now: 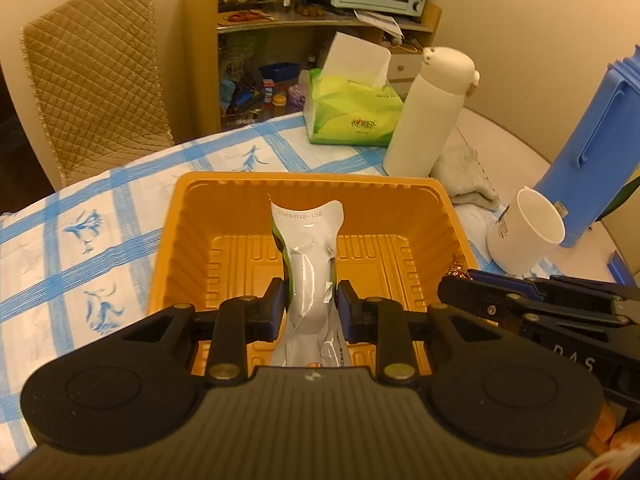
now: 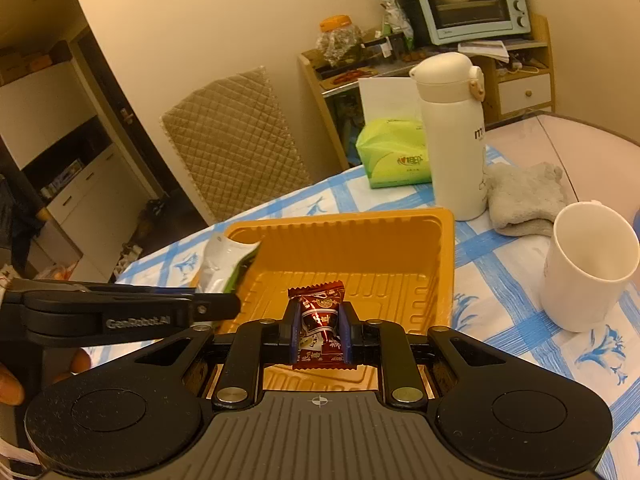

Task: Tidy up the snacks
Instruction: 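Lower and release the snack bar with the left tool while the right tool releases the candy into the tray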

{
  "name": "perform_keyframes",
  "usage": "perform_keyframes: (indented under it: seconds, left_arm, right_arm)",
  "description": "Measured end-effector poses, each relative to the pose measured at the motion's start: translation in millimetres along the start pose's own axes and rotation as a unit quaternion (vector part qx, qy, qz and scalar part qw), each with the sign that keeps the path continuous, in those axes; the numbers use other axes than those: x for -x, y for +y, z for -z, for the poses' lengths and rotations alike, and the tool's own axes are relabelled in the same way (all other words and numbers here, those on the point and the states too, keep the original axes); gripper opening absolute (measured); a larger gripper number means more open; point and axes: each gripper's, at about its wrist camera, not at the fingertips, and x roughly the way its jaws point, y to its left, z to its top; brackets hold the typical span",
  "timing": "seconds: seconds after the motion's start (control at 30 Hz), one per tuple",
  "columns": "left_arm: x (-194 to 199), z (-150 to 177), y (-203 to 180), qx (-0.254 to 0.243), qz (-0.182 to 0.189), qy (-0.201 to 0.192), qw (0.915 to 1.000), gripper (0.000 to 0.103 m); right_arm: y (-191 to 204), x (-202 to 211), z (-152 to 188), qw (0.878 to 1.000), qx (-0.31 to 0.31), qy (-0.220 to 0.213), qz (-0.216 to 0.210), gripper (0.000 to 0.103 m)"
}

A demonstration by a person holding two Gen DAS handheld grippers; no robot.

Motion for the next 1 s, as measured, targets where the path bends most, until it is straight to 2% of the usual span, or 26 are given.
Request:
perform_keyframes:
  seconds: [0.23,0.43,1.0]
  left_arm:
    - [-24.6,0.2,-7.0,-0.007,0.002,0.021,0.9998,0.025]
    - [-30.8,2.3,-7.6,-0.015,0.001,0.022,0.9996,0.025]
    - [6.1,23.0,33.4,0.03,-0.012,0.018,0.9993,0.025]
  right_arm:
    - [-10.3,-7.2,2.6,1.0,-0.015,0.007,0.011,0.02]
    - [-13.6,-8.5,2.9,1.0,-0.019,0.01,0.014,0.02]
    - [-2.5,-35.1,-3.0,0.999,0.011,0.031,0.012,0.02]
